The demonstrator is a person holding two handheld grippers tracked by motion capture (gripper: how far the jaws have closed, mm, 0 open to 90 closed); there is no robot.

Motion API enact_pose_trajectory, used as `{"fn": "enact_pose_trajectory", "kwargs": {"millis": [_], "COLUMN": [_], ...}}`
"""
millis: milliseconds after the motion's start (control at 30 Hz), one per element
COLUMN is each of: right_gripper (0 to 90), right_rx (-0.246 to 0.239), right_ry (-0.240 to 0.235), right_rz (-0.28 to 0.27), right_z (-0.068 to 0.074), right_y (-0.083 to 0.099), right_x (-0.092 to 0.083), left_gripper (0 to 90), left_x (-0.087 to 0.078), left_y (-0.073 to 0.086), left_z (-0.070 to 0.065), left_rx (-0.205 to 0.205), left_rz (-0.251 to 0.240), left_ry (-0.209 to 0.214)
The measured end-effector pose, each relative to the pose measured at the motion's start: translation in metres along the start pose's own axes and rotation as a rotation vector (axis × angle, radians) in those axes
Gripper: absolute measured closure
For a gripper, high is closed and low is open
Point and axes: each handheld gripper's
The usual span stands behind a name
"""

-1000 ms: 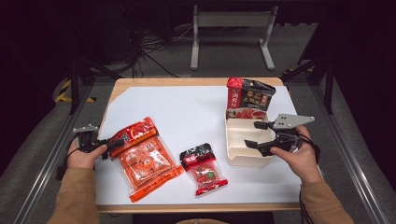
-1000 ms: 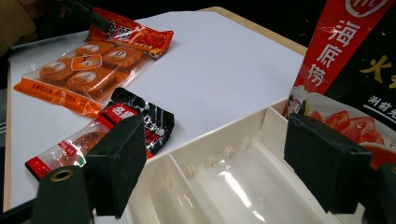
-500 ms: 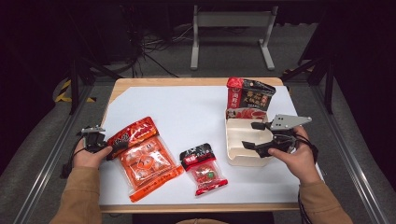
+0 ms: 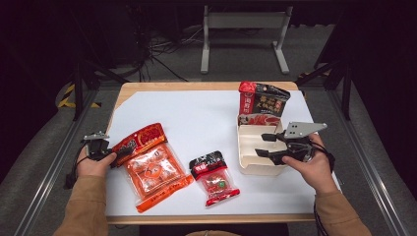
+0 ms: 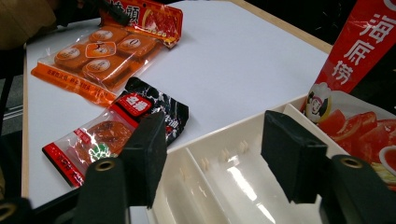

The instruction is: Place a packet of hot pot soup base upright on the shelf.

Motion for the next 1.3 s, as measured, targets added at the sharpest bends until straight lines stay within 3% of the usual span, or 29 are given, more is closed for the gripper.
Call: {"fn": "enact_pose_trajectory", "kwargs": {"millis": [133, 367, 533, 933, 1100, 1200, 1300], "right_gripper": [49.4, 52.0, 60.2, 65.2, 66.2, 68.0, 68.3], "right_rx": [0.007, 0.013, 0.022, 0.051, 0.055, 0.058, 0.057], "right_ry": [-0.009, -0.014, -0.013, -0.004, -0.003, -0.013, -0.023], "right_rz": [0.005, 0.007, -0.015, -0.043, -0.049, -0.056, -0.064], "right_z": [-0.001, 0.0, 0.001, 0.001, 0.002, 0.004, 0.007], "right_y": [0.0, -0.001, -0.003, -0.005, -0.006, -0.01, -0.013], "right_x": [-0.002, -0.004, -0.008, -0.017, -0.018, -0.018, -0.018], "left_gripper": [89.9, 89.9, 90.0, 89.9, 90.0, 90.0, 90.0], "left_x": [-0.004, -0.017, -0.025, -0.047, -0.056, -0.061, -0.063], "left_y": [-0.004, -0.013, -0.02, -0.037, -0.043, -0.047, -0.05], "left_z": [-0.006, -0.019, -0.031, -0.071, -0.088, -0.101, -0.111], "left_rx": [0.017, 0.047, 0.094, 0.211, 0.261, 0.279, 0.31], "left_rz": [-0.019, -0.08, -0.119, -0.227, -0.268, -0.284, -0.288], "left_ry": [-0.006, 0.002, 0.006, 0.02, 0.047, 0.11, 0.131]}}
Point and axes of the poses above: each handheld gripper's, and its own axes: x roughly forward along the jaws, y roughly out of its underside, z roughly to its left, and after that the axes turned 13 degrees about y, right-handed
